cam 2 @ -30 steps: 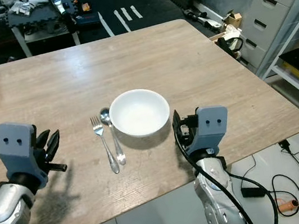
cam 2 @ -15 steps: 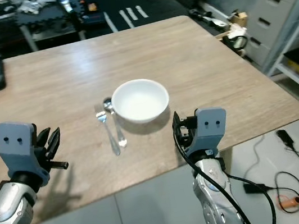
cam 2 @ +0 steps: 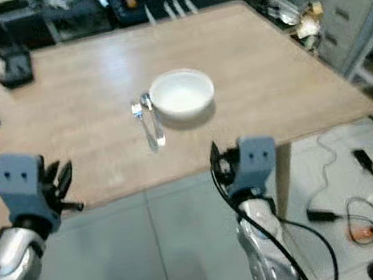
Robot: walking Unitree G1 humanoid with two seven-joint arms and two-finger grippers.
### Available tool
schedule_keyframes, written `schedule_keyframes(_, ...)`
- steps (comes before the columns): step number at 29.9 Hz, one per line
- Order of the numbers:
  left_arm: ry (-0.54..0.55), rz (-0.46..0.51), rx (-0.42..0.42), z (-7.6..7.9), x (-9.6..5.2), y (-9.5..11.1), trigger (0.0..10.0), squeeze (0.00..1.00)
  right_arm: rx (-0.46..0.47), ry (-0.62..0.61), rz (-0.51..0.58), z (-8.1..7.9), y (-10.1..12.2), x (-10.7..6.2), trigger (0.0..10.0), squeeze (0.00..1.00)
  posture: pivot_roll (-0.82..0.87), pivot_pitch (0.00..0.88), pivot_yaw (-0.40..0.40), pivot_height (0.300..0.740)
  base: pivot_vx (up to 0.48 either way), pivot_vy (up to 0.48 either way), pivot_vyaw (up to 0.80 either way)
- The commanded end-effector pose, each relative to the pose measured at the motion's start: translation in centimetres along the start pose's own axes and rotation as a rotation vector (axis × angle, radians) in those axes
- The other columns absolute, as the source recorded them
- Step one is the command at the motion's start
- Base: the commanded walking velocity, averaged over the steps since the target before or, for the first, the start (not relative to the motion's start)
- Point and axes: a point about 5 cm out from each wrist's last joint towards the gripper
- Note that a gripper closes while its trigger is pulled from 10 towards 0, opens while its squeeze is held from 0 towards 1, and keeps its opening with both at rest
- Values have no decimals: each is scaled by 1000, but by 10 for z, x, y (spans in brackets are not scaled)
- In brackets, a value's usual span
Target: Setting the table
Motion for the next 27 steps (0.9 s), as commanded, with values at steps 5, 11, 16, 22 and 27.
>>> schedule_keyframes(5, 6, -12, 10, -2, 0, -3, 10000, 0, -2, -8, -11, 1, -4, -2, 10000, 0, 30, 57, 66, 740, -315, 0, 0)
schedule_keyframes(11, 6, -14, 8, -1, 0, -3, 10000, 0, -1, -5, -13, 1, -4, -2, 10000, 0, 31, 55, 65, 740, -307, 0, 0)
schedule_keyframes(16, 12, -21, 6, -2, 1, -5, 10000, 0, -2, -3, -12, 1, -4, -2, 10000, 0, 29, 54, 65, 740, -170, 0, 0)
schedule_keyframes(22, 12, -36, 6, -2, 1, -7, 10000, 0, 4, -1, -26, 0, -6, -1, 10000, 0, 29, 54, 65, 740, 0, 0, -249)
schedule_keyframes(27, 11, -45, 4, -1, 1, -8, 10000, 0, 14, -7, -33, 2, -6, 0, 10000, 0, 27, 56, 62, 740, 0, 0, -800)
Point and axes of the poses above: a point about 5 cm out from each wrist's last joint towards the gripper, its own x axis pointing out of the wrist towards the gripper, its own y axis along the axis of the wrist's last joint, z = x × y, and after that the axes turned 6 degrees about x, right-handed
